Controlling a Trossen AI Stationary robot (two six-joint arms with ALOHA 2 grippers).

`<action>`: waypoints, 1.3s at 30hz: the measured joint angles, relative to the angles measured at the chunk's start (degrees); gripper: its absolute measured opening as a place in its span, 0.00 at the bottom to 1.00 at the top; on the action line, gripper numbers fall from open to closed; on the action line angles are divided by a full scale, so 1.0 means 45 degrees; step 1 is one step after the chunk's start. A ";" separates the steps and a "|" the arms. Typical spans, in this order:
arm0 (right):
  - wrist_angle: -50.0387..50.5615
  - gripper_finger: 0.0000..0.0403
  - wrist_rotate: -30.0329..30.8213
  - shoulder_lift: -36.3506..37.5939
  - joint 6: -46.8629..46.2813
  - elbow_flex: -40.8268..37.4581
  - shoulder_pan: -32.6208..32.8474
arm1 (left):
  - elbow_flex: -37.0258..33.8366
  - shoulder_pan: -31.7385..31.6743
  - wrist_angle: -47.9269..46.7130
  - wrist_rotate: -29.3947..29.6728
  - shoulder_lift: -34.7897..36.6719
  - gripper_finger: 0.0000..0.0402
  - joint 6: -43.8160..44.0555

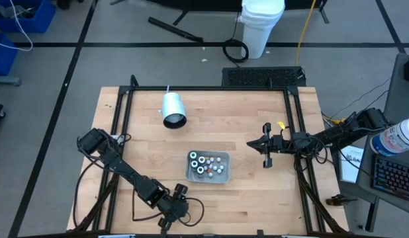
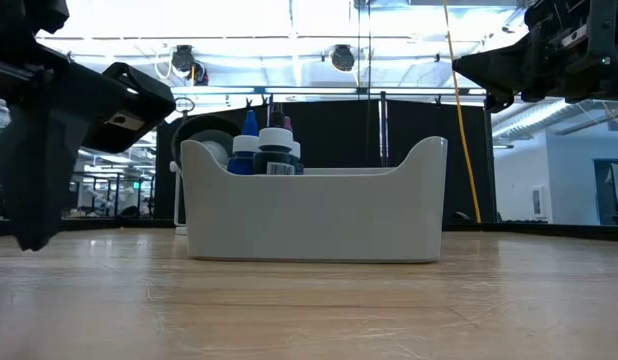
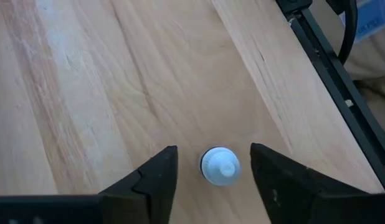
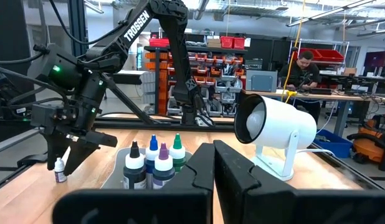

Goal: Pick & Place food coloring
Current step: Put the violet food coloring bottle into the gray bin

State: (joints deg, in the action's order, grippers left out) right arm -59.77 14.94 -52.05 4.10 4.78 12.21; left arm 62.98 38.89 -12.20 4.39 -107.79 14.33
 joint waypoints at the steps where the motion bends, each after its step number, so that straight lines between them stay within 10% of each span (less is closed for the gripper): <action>1: 0.0002 0.00 0.0000 0.0000 0.0000 0.0000 0.0000 | 0.0000 0.0000 0.0004 -0.0013 0.0000 0.49 0.0000; 13: 0.0004 0.00 0.0000 0.0000 -0.0102 0.0000 0.0000 | 0.0395 0.0101 -0.0477 -0.0986 0.0005 0.19 0.0138; 28: 0.0000 0.00 -0.0005 0.0000 -0.0112 0.0000 0.0001 | 0.5257 0.0447 -0.7394 0.2323 0.0107 0.20 -0.2161; 39: 0.0000 0.00 -0.0005 0.0000 -0.0112 0.0000 0.0005 | 0.5717 -0.1157 -0.4709 0.3044 0.1891 0.19 -0.6557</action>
State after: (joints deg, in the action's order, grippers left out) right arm -59.77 14.92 -52.05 3.60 4.78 12.23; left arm 88.71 33.69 -33.39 18.09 -99.28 -15.18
